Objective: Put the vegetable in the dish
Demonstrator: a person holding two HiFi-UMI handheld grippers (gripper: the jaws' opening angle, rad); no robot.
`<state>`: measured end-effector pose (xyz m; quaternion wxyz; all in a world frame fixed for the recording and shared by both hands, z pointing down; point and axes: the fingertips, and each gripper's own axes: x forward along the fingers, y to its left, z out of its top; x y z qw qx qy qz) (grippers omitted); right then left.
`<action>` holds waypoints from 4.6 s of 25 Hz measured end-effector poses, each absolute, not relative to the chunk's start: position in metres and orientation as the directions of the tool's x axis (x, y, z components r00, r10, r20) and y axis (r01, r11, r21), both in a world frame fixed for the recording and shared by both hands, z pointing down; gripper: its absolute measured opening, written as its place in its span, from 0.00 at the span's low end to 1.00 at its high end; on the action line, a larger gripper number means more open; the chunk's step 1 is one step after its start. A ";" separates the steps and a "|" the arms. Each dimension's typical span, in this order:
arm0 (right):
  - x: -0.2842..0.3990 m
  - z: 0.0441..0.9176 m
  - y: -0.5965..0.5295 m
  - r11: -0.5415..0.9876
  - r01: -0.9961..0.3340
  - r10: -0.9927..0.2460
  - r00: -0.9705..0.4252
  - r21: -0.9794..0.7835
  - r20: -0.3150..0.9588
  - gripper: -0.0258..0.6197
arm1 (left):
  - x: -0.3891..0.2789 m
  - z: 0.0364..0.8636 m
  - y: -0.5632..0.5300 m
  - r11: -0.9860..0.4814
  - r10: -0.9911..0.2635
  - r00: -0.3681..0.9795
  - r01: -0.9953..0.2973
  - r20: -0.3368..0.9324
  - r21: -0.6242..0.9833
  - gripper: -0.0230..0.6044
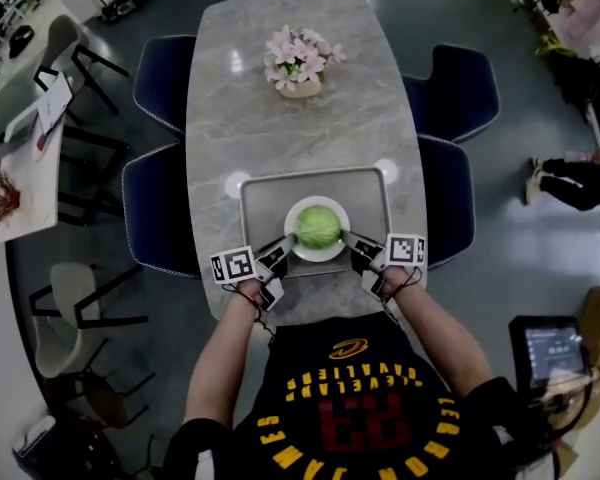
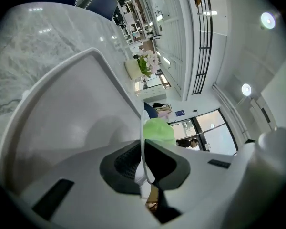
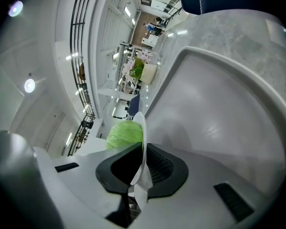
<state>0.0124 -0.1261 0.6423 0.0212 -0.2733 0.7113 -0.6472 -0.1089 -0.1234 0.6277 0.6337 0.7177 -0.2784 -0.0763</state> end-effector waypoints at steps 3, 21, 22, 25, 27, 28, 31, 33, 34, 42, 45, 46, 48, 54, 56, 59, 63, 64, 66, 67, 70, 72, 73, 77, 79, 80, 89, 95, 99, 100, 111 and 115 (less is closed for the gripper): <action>0.011 0.651 -0.127 0.003 -0.380 -0.385 -0.854 -0.925 0.349 0.07 | -0.108 0.640 -0.124 -0.025 -0.463 0.838 -0.337 0.288 0.941 0.07; 0.009 0.681 -0.135 -0.051 -0.525 -0.284 -0.808 -0.850 0.516 0.09 | -0.109 0.673 -0.133 -0.020 -0.350 0.816 -0.497 0.460 0.867 0.12; 0.009 0.682 -0.135 -0.059 -0.530 -0.282 -0.804 -0.846 0.523 0.09 | -0.109 0.673 -0.133 -0.017 -0.349 0.814 -0.501 0.465 0.865 0.12; 0.011 0.685 -0.134 -0.069 -0.559 -0.272 -0.786 -0.826 0.554 0.10 | -0.109 0.674 -0.133 -0.016 -0.339 0.806 -0.521 0.486 0.853 0.12; 0.012 0.686 -0.133 -0.060 -0.591 -0.258 -0.770 -0.805 0.584 0.10 | -0.108 0.676 -0.132 -0.015 -0.327 0.793 -0.548 0.514 0.836 0.12; 0.012 0.686 -0.133 -0.056 -0.602 -0.253 -0.763 -0.796 0.595 0.10 | -0.108 0.677 -0.132 -0.014 -0.322 0.785 -0.562 0.528 0.827 0.12; 0.012 0.685 -0.133 -0.053 -0.619 -0.241 -0.753 -0.783 0.612 0.10 | -0.108 0.677 -0.134 -0.013 -0.316 0.770 -0.587 0.554 0.809 0.12; 0.012 0.685 -0.133 -0.044 -0.634 -0.228 -0.746 -0.772 0.626 0.11 | -0.109 0.677 -0.135 -0.010 -0.313 0.762 -0.599 0.567 0.800 0.12; 0.012 0.686 -0.133 -0.034 -0.645 -0.220 -0.740 -0.764 0.635 0.11 | -0.110 0.678 -0.136 -0.007 -0.311 0.755 -0.609 0.577 0.793 0.12; 0.029 0.684 -0.146 0.002 -0.704 -0.261 -0.686 -0.711 0.679 0.11 | -0.120 0.683 -0.137 -0.034 -0.296 0.689 -0.700 0.662 0.714 0.13; 0.035 0.682 -0.147 0.003 -0.707 -0.281 -0.679 -0.707 0.678 0.11 | -0.125 0.683 -0.136 -0.032 -0.309 0.651 -0.735 0.693 0.677 0.13; 0.037 0.681 -0.146 0.000 -0.708 -0.288 -0.677 -0.706 0.678 0.11 | -0.127 0.683 -0.137 -0.033 -0.318 0.632 -0.752 0.706 0.658 0.13; 0.038 0.679 -0.143 -0.012 -0.703 -0.298 -0.677 -0.712 0.673 0.11 | -0.130 0.684 -0.136 -0.039 -0.333 0.591 -0.787 0.734 0.616 0.13; 0.038 0.663 -0.132 -0.017 -0.662 -0.334 -0.702 -0.749 0.628 0.11 | -0.133 0.683 -0.124 -0.026 -0.352 0.539 -0.823 0.765 0.567 0.13; 0.042 0.654 -0.131 -0.007 -0.665 -0.359 -0.696 -0.747 0.622 0.11 | -0.141 0.680 -0.121 -0.005 -0.375 0.509 -0.837 0.774 0.548 0.13; 0.044 0.636 -0.132 0.030 -0.657 -0.404 -0.697 -0.753 0.592 0.11 | -0.150 0.666 -0.121 0.010 -0.424 0.494 -0.836 0.759 0.549 0.13; 0.041 0.609 -0.135 0.074 -0.629 -0.451 -0.714 -0.774 0.536 0.11 | -0.143 0.629 -0.122 -0.017 -0.507 0.532 -0.792 0.678 0.610 0.13; 0.041 0.603 -0.134 0.082 -0.627 -0.457 -0.715 -0.775 0.530 0.11 | -0.140 0.619 -0.120 -0.029 -0.525 0.543 -0.781 0.656 0.624 0.13; 0.039 0.592 -0.130 0.098 -0.622 -0.463 -0.719 -0.777 0.518 0.11 | -0.132 0.600 -0.117 -0.053 -0.555 0.562 -0.759 0.613 0.649 0.13; 0.038 0.585 -0.128 0.109 -0.617 -0.464 -0.725 -0.780 0.508 0.11 | -0.128 0.590 -0.115 -0.068 -0.567 0.574 -0.747 0.591 0.661 0.13; 0.029 0.563 -0.121 0.190 -0.600 -0.456 -0.755 -0.777 0.471 0.11 | -0.107 0.559 -0.106 -0.148 -0.579 0.638 -0.695 0.508 0.703 0.13; 0.020 0.546 -0.116 0.275 -0.586 -0.441 -0.781 -0.762 0.442 0.10 | -0.092 0.537 -0.101 -0.218 -0.577 0.681 -0.661 0.451 0.718 0.11; 0.015 0.537 -0.114 0.314 -0.575 -0.435 -0.794 -0.755 0.424 0.10 | -0.085 0.527 -0.098 -0.249 -0.578 0.699 -0.643 0.422 0.724 0.05; 0.004 0.501 -0.099 0.437 -0.530 -0.429 -0.833 -0.726 0.349 0.06 | -0.067 0.496 -0.084 -0.308 -0.583 0.735 -0.595 0.347 0.742 0.04; 0.002 0.484 -0.093 0.494 -0.512 -0.432 -0.846 -0.703 0.312 0.06 | -0.063 0.487 -0.080 -0.311 -0.593 0.731 -0.595 0.338 0.741 0.04; 0.001 0.477 -0.090 0.517 -0.505 -0.434 -0.851 -0.691 0.296 0.06 | -0.062 0.482 -0.078 -0.314 -0.598 0.728 -0.596 0.334 0.739 0.04; 0.002 0.448 -0.081 0.570 -0.500 -0.470 -0.849 -0.652 0.241 0.06 | -0.064 0.456 -0.075 -0.315 -0.643 0.720 -0.560 0.263 0.766 0.04; -0.001 0.439 -0.077 0.590 -0.485 -0.457 -0.860 -0.645 0.228 0.06 | -0.054 0.446 -0.074 -0.302 -0.637 0.737 -0.507 0.225 0.807 0.04; -0.001 0.432 -0.072 0.594 -0.476 -0.455 -0.863 -0.648 0.217 0.06 | -0.049 0.439 -0.069 -0.309 -0.636 0.738 -0.513 0.227 0.801 0.04; -0.001 0.432 -0.071 0.594 -0.476 -0.456 -0.864 -0.649 0.216 0.06 | -0.049 0.437 -0.067 -0.306 -0.634 0.737 -0.518 0.234 0.799 0.04; -0.005 0.446 -0.073 0.578 -0.477 -0.454 -0.862 -0.662 0.225 0.06 | -0.054 0.452 -0.064 -0.266 -0.630 0.732 -0.519 0.262 0.812 0.04; -0.013 0.446 -0.076 0.588 -0.461 -0.437 -0.872 -0.665 0.220 0.06 | -0.063 0.449 -0.066 -0.253 -0.652 0.711 -0.532 0.264 0.808 0.04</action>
